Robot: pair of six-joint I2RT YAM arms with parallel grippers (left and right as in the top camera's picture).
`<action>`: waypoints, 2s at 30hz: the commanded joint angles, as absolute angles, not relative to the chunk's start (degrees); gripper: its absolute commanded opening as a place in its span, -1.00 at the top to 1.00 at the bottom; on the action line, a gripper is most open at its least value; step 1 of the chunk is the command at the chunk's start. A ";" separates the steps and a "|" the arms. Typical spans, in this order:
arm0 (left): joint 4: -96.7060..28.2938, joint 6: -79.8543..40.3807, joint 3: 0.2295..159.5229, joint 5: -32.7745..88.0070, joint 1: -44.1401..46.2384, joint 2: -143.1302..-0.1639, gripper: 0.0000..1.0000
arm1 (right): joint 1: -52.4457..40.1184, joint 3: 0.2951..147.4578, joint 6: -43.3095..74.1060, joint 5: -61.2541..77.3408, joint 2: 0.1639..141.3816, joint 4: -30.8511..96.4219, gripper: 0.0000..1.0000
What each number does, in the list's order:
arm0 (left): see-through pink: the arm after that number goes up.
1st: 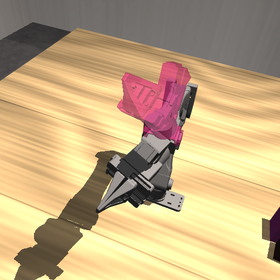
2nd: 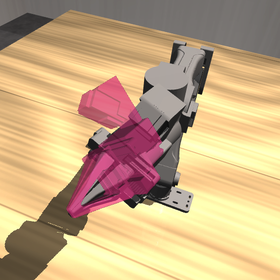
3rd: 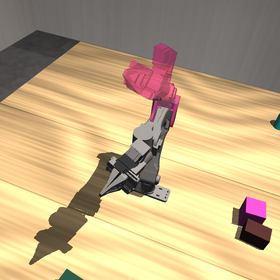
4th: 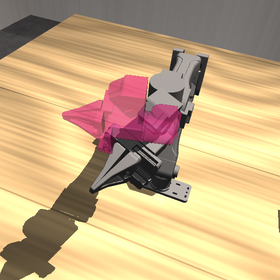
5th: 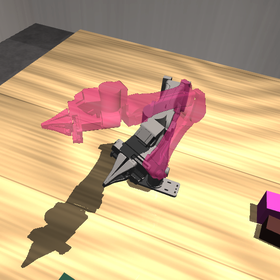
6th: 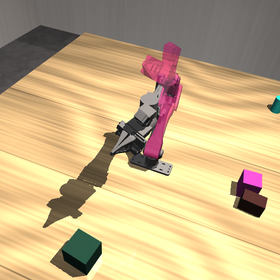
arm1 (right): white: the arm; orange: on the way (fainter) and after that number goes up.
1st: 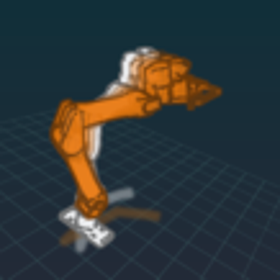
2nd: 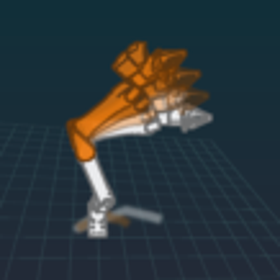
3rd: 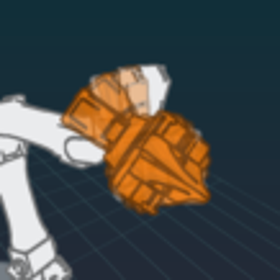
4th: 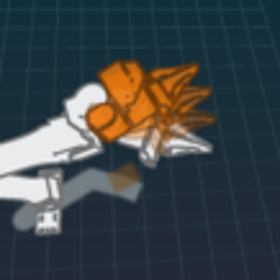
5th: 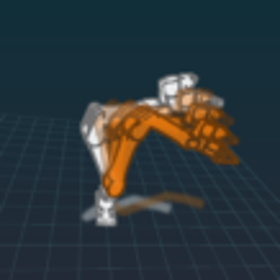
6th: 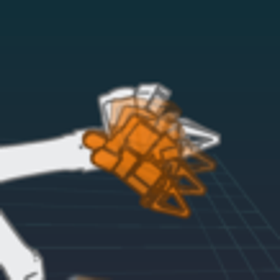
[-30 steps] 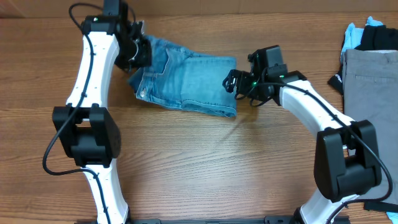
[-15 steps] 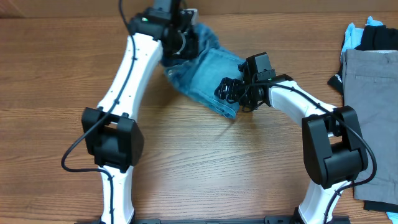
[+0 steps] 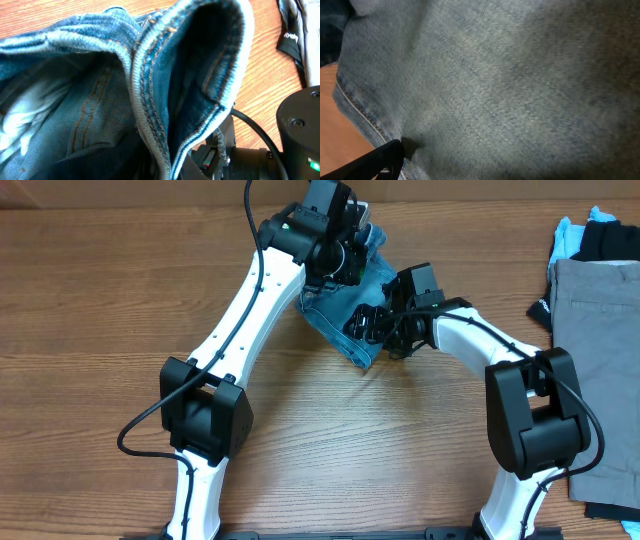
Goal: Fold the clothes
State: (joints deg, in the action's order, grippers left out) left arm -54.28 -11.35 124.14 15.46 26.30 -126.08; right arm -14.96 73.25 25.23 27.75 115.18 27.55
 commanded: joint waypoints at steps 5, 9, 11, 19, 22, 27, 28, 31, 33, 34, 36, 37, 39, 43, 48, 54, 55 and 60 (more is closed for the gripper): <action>-50.57 -14.55 121.27 15.14 27.55 -126.39 0.68 | -9.37 80.42 22.61 31.20 114.80 33.61 -1.00; -48.01 -15.49 117.38 18.28 28.49 -126.43 0.70 | -4.95 83.61 21.50 31.24 113.75 37.12 -1.00; -46.13 -15.49 115.61 19.68 29.17 -126.45 0.70 | -2.50 84.97 20.78 31.90 113.67 38.28 -1.00; -42.72 -15.44 110.83 19.77 33.34 -127.22 0.76 | 6.59 85.25 19.57 35.59 113.69 38.35 -1.00; -41.17 -15.25 110.21 19.75 35.07 -128.14 0.74 | 9.26 85.25 17.91 38.30 113.69 38.28 -0.99; -38.68 -14.79 109.95 19.70 37.76 -131.46 0.62 | 11.68 85.25 17.63 40.21 113.69 38.26 -0.99; -37.80 -14.83 109.95 19.77 38.46 -132.86 0.57 | 11.73 85.25 17.50 40.16 113.69 38.24 -1.00; -35.99 -14.85 109.95 20.64 39.83 -135.87 0.43 | 11.70 85.25 17.45 40.14 113.69 37.82 -1.00; -34.81 -14.85 109.95 22.96 40.58 -137.93 0.27 | 11.70 85.25 17.45 39.92 113.69 37.17 -1.00; -34.35 -14.83 109.95 24.56 40.91 -138.91 0.21 | 11.77 85.25 17.45 39.81 113.69 36.82 -1.00; -33.78 -14.81 109.95 28.10 41.58 -140.90 0.10 | 11.86 85.25 17.52 39.53 113.69 35.75 -1.00; -33.74 -14.76 109.95 29.47 41.80 -141.53 0.06 | 11.99 85.25 17.54 39.55 113.69 35.33 -1.00; -33.78 -14.15 109.95 30.61 42.11 -142.12 0.03 | 12.40 85.27 17.54 39.55 113.69 34.70 -1.00; -34.02 -10.83 110.54 31.75 42.02 -141.05 -0.04 | 14.17 86.17 17.50 39.57 113.69 35.05 -1.00; -36.27 -3.40 111.18 33.04 42.37 -136.11 -0.09 | 16.56 90.61 16.25 40.69 113.69 38.24 -1.00; -39.16 0.80 111.18 32.86 42.30 -128.03 -0.63 | 17.87 97.76 14.87 40.77 113.67 43.33 -1.00; -39.64 1.50 111.18 32.86 42.30 -126.74 -0.70 | 17.87 98.70 14.85 40.60 113.67 44.03 -1.00; -42.39 4.01 111.18 32.93 42.24 -121.01 -0.93 | 17.87 102.91 14.76 40.62 113.67 46.52 -1.00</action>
State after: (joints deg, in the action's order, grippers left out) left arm -41.56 0.36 110.98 31.29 42.04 -126.56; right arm 17.96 99.94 15.77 40.03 115.68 46.13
